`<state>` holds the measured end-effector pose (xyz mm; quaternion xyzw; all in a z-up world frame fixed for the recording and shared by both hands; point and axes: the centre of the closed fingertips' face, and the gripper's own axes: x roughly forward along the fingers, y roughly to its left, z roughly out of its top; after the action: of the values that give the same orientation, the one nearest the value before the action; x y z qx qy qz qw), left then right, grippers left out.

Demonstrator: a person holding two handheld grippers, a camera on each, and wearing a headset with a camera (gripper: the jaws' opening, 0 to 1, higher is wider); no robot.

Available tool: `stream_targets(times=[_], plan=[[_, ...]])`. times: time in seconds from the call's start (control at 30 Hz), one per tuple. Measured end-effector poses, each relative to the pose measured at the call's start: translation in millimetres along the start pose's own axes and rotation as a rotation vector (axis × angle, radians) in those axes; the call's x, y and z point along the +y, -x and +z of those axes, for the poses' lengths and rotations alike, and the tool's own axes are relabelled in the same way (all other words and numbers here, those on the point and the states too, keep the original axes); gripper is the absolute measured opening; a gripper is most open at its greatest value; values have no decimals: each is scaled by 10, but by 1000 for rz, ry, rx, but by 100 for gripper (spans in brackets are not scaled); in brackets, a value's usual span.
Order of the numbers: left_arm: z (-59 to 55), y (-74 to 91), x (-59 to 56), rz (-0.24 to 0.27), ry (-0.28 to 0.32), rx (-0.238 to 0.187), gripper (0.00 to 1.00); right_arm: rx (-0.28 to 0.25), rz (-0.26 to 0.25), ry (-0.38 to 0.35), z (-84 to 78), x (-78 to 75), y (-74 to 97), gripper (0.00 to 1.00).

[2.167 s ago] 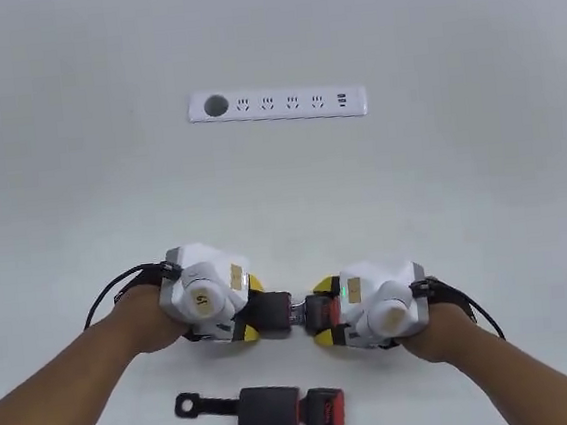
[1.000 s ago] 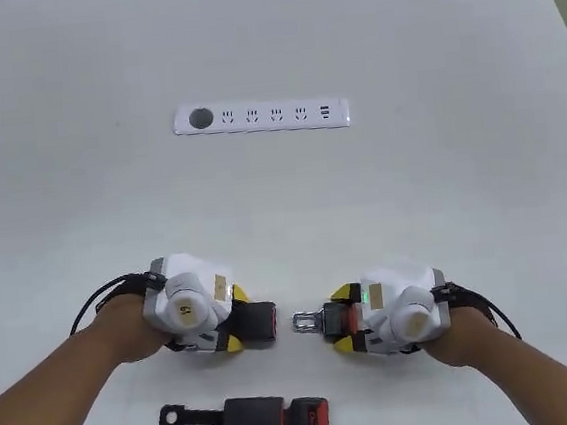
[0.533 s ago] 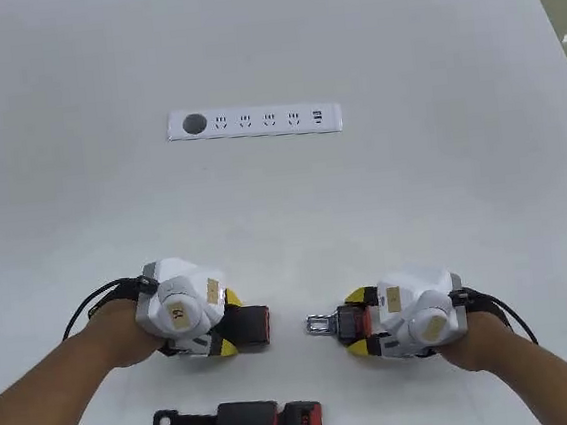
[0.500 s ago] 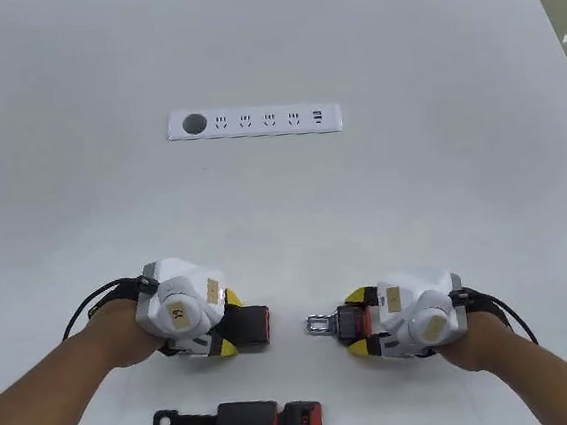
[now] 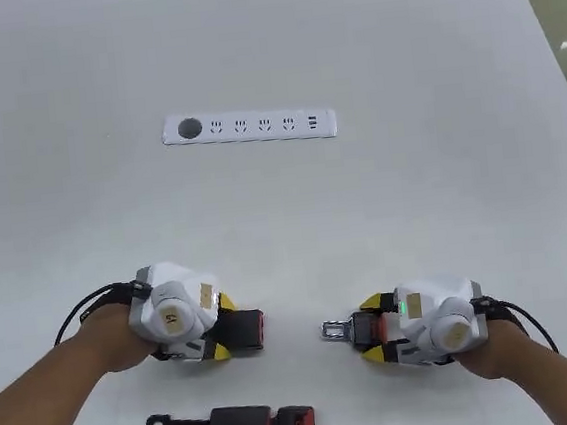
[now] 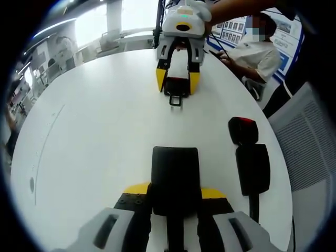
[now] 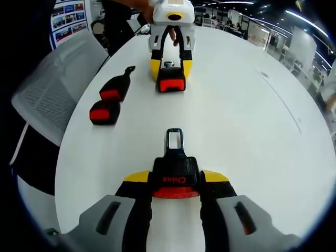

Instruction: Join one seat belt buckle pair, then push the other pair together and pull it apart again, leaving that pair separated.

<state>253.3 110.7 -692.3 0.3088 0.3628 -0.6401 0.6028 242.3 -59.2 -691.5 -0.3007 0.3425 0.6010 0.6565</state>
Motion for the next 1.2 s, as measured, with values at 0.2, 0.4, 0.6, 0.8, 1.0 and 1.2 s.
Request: stream_targets(times=[0.2, 0.4, 0.6, 0.8, 1.0, 1.2], plan=[[5, 5, 3, 3, 7, 0, 33, -9, -7, -8, -44, -13, 8, 34], [-5, -1, 13, 5, 3, 4, 34, -9, -13, -8, -60, -35, -10, 34], [-5, -4, 13, 5, -6, 15, 34, -4, -15, -6, -59, -33, -21, 35], [18, -13, 4, 19, 35, 32, 35, 23, -84, -52, -66, -63, -4, 41], [307, 115, 65, 94, 197, -135, 57, -35, -160, -167, -16, -85, 47, 60], [410, 269, 111, 153, 296, -212, 73, -136, -290, -305, 82, -167, 128, 63]])
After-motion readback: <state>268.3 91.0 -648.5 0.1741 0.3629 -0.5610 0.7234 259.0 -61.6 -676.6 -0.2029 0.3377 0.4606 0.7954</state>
